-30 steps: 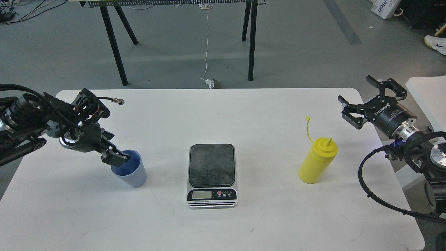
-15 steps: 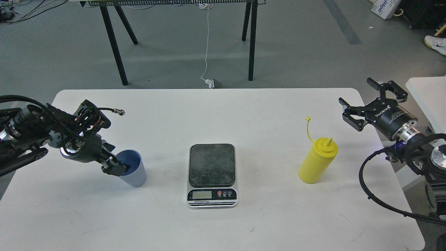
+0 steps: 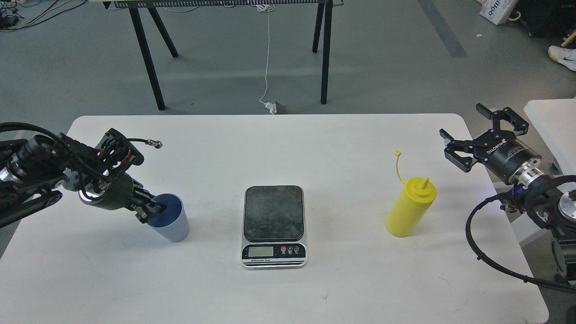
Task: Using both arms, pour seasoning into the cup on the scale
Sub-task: 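Lower the left gripper around the blue cup and close it, then lift the blue cup with the left gripper and lower it onto the scale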
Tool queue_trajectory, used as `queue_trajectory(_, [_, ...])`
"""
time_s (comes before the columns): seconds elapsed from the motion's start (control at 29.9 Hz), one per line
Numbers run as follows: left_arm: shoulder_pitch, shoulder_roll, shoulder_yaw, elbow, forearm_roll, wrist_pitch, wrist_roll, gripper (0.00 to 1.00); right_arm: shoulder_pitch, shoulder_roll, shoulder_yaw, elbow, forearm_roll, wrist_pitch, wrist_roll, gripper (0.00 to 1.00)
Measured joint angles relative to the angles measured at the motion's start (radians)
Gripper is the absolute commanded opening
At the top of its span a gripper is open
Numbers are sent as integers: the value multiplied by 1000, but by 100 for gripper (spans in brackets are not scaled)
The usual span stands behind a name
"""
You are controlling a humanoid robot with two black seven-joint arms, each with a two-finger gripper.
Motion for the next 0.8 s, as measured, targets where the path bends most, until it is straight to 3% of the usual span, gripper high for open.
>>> queue_trajectory(0.33, [-18, 32, -15, -45, -139, 0, 0, 0, -6, -2, -1, -1, 0, 0, 0, 97])
queue_trajectory(0.5, [-116, 23, -65, -88, -306, 0, 0, 0, -8, 0, -2, -2, 0, 0, 0, 96])
queue_trajectory(0.63, [-242, -58, -68, -98, -410, 0, 0, 0, -9, 0, -2, -2, 0, 0, 0, 97])
queue_trajectory(0.8, [-277, -216, -40, -57, -397, 0, 0, 0, -9, 0, -2, -2, 0, 0, 0, 96])
